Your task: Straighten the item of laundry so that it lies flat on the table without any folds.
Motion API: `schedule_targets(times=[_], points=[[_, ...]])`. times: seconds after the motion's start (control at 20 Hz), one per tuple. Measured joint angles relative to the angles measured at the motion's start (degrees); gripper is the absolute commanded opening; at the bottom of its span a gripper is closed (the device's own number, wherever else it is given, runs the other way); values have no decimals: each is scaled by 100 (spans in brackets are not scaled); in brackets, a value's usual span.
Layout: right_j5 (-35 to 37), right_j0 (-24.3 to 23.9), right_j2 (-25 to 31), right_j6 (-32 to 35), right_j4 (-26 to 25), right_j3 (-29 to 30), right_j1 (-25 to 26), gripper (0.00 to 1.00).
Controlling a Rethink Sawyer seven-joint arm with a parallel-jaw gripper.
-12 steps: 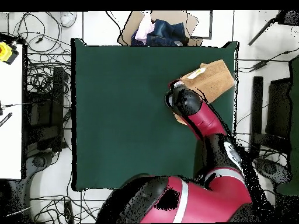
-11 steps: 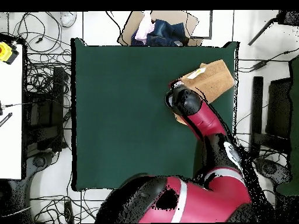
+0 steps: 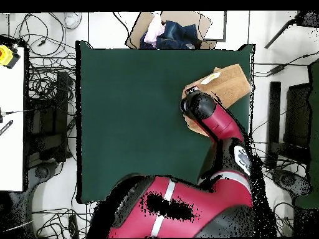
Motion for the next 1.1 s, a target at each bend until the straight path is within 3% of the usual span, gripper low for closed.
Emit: schedule_targets(times=[0.15,0.8,0.85,1.1], points=[[-90,-66,-2,1,66,-403,408,100],[234,-242,-24,1,87,-1535,859,100],[134,-263,-24,1,86,-1767,977,0],[-180,-287,-22,1,107,-2084,1178,0]])
